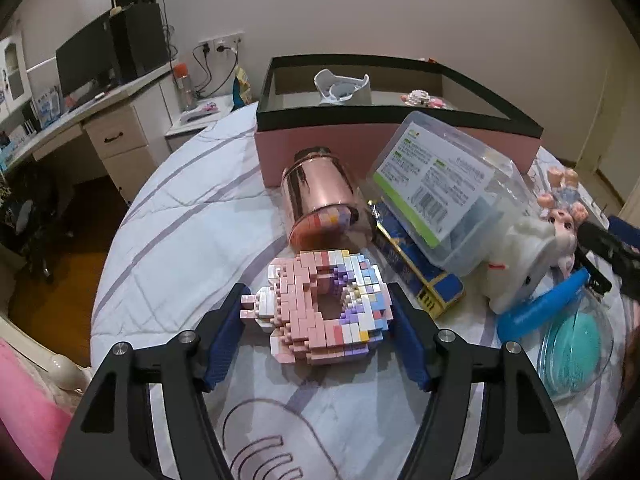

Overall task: Organize rigid objects
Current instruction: 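Reach the left tool to the pink block donut while the right tool reaches the white charger, then grip and lift the pink donut with the left tool while the right tool lifts the charger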

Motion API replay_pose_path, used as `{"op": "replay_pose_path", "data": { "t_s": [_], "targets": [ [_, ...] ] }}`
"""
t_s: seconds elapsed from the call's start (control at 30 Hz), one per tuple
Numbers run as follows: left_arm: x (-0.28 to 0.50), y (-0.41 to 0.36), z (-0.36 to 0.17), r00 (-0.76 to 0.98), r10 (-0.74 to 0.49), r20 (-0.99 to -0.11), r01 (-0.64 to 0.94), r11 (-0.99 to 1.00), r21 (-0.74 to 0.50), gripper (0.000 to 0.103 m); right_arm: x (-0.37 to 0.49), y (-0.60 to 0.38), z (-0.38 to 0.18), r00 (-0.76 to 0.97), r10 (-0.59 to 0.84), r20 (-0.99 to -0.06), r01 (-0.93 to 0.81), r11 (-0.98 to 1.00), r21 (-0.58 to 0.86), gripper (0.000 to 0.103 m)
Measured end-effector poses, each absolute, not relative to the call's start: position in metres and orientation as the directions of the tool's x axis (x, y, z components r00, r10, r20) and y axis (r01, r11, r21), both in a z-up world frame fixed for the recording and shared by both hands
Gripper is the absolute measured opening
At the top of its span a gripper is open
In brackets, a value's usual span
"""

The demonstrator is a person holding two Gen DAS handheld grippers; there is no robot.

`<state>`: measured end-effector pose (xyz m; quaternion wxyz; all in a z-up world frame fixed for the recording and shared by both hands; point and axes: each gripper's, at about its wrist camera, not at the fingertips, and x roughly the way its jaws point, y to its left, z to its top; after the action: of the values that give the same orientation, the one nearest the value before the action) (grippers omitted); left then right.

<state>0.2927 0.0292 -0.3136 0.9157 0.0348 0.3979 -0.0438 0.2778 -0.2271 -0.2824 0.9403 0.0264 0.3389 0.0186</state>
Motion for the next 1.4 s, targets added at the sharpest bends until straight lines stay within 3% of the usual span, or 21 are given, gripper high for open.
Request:
{"op": "replay_pose_path", "data": {
  "t_s": [0.03, 0.2, 0.27, 0.43, 0.53, 0.63, 0.73, 0.8, 1.17, 1.4],
  "targets": [
    [0.290, 0.030, -0.313, 0.682, -0.053, -0.729, 0.107, 0.994, 0.028, 0.069, 0.279, -0.228, -0.281, 0.769, 0.063, -0.636, -0.025, 0.997, 0.069, 0.101],
    [0.287, 0.031, -0.313, 0.676, -0.054, -0.735, 0.109, 0.994, 0.028, 0.069, 0.277, -0.227, -0.276, 0.773, 0.122, -0.622, -0.070, 0.992, 0.107, 0.070],
    [0.287, 0.031, -0.313, 0.675, -0.054, -0.736, 0.110, 0.994, 0.028, 0.069, 0.277, -0.226, -0.275, 0.769, 0.145, -0.623, -0.088, 0.989, 0.121, 0.066],
    [0.288, 0.033, -0.315, 0.675, -0.061, -0.735, 0.108, 0.994, 0.017, 0.070, 0.270, -0.232, -0.272, 0.771, 0.195, -0.606, -0.103, 0.978, 0.183, 0.065],
    [0.288, 0.033, -0.317, 0.676, -0.052, -0.735, 0.106, 0.994, 0.028, 0.071, 0.277, -0.232, -0.277, 0.755, 0.182, -0.630, -0.104, 0.982, 0.160, 0.046],
    [0.289, 0.033, -0.317, 0.674, -0.060, -0.736, 0.106, 0.994, 0.016, 0.071, 0.282, -0.230, -0.282, 0.746, 0.198, -0.636, -0.116, 0.979, 0.168, 0.037],
    [0.290, 0.032, -0.317, 0.674, -0.064, -0.736, 0.106, 0.994, 0.011, 0.071, 0.289, -0.228, -0.286, 0.735, 0.192, -0.651, -0.116, 0.981, 0.158, 0.035],
    [0.289, 0.033, -0.317, 0.679, -0.068, -0.731, 0.109, 0.994, 0.009, 0.069, 0.292, -0.228, -0.288, 0.728, 0.202, -0.656, -0.124, 0.979, 0.165, 0.025],
    [0.269, 0.032, -0.301, 0.716, -0.084, -0.693, 0.120, 0.993, 0.003, 0.069, 0.269, -0.224, -0.269, 0.775, 0.146, -0.615, -0.121, 0.989, 0.082, 0.024],
    [0.248, 0.020, -0.251, 0.800, -0.105, -0.591, 0.138, 0.990, 0.012, 0.069, 0.244, -0.211, -0.237, 0.825, 0.179, -0.537, -0.161, 0.984, 0.080, 0.024]
  ]
}}
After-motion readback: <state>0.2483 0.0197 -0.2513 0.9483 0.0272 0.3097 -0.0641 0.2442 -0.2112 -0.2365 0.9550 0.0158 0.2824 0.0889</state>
